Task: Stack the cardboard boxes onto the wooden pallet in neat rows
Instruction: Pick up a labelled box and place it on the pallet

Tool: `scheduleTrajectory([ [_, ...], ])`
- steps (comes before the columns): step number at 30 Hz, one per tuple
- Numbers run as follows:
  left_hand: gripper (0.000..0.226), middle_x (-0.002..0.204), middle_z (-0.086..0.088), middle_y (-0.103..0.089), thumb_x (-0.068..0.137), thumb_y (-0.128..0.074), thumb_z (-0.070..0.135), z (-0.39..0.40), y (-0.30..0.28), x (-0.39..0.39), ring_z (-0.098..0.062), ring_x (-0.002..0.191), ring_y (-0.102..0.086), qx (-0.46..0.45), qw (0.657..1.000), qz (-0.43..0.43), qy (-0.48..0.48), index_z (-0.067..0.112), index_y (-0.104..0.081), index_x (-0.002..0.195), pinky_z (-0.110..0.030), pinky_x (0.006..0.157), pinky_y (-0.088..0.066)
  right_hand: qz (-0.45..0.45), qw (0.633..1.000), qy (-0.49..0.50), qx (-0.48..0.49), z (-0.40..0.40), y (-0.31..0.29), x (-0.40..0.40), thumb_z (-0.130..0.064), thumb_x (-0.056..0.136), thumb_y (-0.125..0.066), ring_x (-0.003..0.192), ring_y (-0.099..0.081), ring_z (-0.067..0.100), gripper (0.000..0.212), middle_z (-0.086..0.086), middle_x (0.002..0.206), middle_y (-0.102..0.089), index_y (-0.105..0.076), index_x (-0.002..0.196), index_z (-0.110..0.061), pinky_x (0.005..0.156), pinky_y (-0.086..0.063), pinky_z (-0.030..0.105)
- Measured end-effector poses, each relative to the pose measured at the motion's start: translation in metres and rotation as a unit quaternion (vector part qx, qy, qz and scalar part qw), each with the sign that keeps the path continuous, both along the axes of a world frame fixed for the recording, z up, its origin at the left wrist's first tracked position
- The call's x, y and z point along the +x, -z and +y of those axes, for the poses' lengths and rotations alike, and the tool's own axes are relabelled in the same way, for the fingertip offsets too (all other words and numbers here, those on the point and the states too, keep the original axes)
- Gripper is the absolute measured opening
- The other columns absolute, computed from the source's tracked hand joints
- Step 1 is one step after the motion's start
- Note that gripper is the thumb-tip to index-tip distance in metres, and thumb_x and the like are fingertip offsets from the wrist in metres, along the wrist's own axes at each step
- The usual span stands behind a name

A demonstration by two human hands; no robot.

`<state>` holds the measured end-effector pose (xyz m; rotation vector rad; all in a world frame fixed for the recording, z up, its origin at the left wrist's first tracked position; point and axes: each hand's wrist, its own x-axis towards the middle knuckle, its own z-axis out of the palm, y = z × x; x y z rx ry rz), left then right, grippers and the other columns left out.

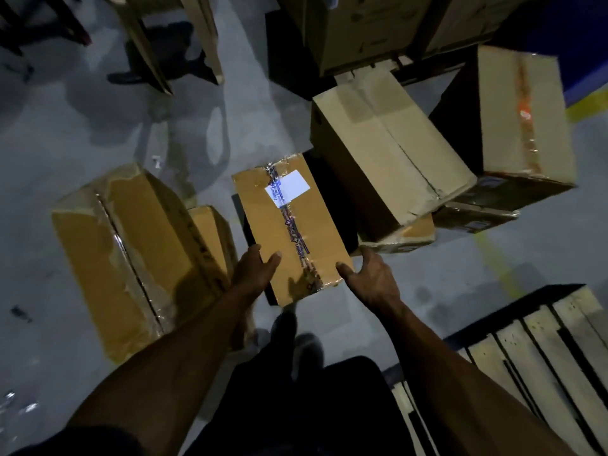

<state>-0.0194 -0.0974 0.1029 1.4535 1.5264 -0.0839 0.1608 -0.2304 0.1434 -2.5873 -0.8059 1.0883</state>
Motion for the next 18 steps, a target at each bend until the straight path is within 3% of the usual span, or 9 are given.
scheduleTrajectory([
  [5, 0.052, 0.144, -0.016, -0.052, 0.100, -0.059, 0.025, 0.021, 0.052, 0.030, -0.038, 0.129, -0.051, -0.043, 0.994, -0.005, -0.102, 0.006, -0.042, 0.145, -0.042, 0.107, -0.043, 0.030, 0.997, -0.069, -0.017, 0.048, 0.054, 0.046, -0.056, 0.091, -0.057, 0.137, -0.039, 0.033, 0.079, 0.012, 0.152, -0.040, -0.030, 0.152, -0.013, 0.109, -0.038, 0.046],
  [11, 0.066, 0.150, -0.023, -0.044, 0.098, -0.062, 0.035, 0.037, 0.155, 0.057, -0.042, 0.133, -0.046, -0.060, 0.979, 0.061, -0.187, 0.004, -0.036, 0.151, -0.049, 0.109, -0.041, 0.066, 0.990, -0.123, -0.028, 0.091, 0.194, 0.096, -0.076, 0.061, -0.038, 0.117, -0.057, 0.029, 0.095, 0.004, 0.133, -0.058, -0.046, 0.138, -0.020, 0.095, -0.051, 0.047],
  [16, 0.068, 0.156, -0.015, -0.039, 0.099, -0.060, 0.036, 0.051, 0.232, 0.070, -0.034, 0.138, -0.043, -0.081, 0.960, 0.088, -0.253, 0.006, -0.033, 0.154, -0.036, 0.108, -0.038, 0.085, 0.987, -0.129, -0.040, 0.112, 0.278, 0.124, -0.078, 0.059, -0.044, 0.119, -0.055, 0.029, 0.096, 0.004, 0.132, -0.056, -0.044, 0.138, -0.023, 0.095, -0.050, 0.049],
  [18, 0.071, 0.156, -0.015, -0.040, 0.097, -0.063, 0.039, 0.056, 0.261, 0.070, -0.035, 0.139, -0.042, -0.072, 0.956, 0.094, -0.270, 0.007, -0.034, 0.153, -0.040, 0.111, -0.039, 0.096, 0.988, -0.119, -0.034, 0.122, 0.304, 0.131, -0.078, 0.056, -0.046, 0.118, -0.055, 0.028, 0.098, 0.003, 0.131, -0.056, -0.043, 0.137, -0.024, 0.095, -0.050, 0.050],
])
